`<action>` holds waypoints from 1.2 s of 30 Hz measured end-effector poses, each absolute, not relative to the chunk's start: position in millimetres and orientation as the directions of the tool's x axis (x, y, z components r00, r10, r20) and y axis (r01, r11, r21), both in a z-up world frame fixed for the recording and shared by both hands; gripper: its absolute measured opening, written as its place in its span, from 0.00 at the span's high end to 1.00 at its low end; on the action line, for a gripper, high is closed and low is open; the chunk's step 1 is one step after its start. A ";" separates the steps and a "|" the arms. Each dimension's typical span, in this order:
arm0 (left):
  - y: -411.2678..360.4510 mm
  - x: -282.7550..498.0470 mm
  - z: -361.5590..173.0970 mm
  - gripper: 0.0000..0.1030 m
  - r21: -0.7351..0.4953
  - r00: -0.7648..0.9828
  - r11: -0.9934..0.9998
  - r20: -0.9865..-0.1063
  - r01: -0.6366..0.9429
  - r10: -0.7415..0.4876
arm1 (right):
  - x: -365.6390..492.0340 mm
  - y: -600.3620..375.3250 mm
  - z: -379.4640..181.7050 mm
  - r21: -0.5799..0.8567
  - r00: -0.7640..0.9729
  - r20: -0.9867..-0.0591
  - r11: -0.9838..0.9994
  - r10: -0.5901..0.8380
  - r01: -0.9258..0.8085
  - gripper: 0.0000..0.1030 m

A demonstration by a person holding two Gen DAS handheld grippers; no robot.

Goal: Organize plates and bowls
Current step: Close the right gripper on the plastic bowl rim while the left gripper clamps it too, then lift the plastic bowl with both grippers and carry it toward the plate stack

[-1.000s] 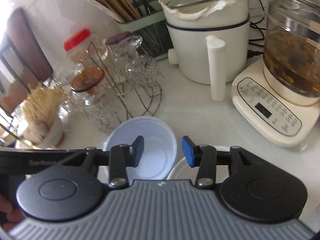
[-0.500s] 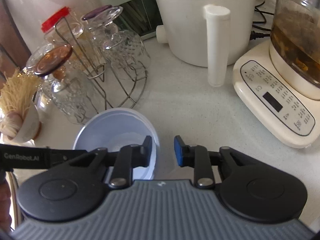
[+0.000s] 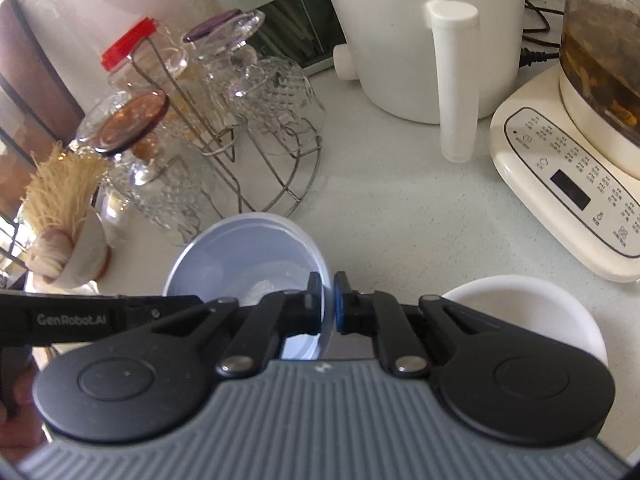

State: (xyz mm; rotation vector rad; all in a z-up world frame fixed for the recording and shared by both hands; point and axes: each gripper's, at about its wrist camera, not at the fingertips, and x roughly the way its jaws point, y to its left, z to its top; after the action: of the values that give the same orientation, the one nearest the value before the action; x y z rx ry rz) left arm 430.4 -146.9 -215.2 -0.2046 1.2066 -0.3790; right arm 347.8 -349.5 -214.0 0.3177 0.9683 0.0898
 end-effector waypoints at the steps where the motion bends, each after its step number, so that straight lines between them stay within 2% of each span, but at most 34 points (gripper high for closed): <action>1: -146.4 428.7 -212.2 0.88 -0.354 0.310 0.918 -0.865 0.179 -0.394 | 346.4 -350.2 -211.6 0.305 0.573 -0.791 0.950 0.215 0.065 0.91; 22: -144.7 379.5 -126.4 0.88 -0.362 0.447 0.901 -0.782 0.239 -0.433 | 286.4 -355.6 -139.2 0.363 0.705 -0.677 0.929 0.212 0.069 0.91; 36: -137.6 353.0 -107.0 0.88 -0.373 0.414 0.874 -0.775 0.310 -0.478 | 246.5 -343.4 -122.0 0.357 0.724 -0.673 0.923 0.150 0.141 0.91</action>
State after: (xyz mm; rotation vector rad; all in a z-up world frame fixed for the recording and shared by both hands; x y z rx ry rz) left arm 353.0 -137.6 -107.0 -0.1823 1.0312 -0.4983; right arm 246.5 -343.4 -122.0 0.4040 0.7669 0.0053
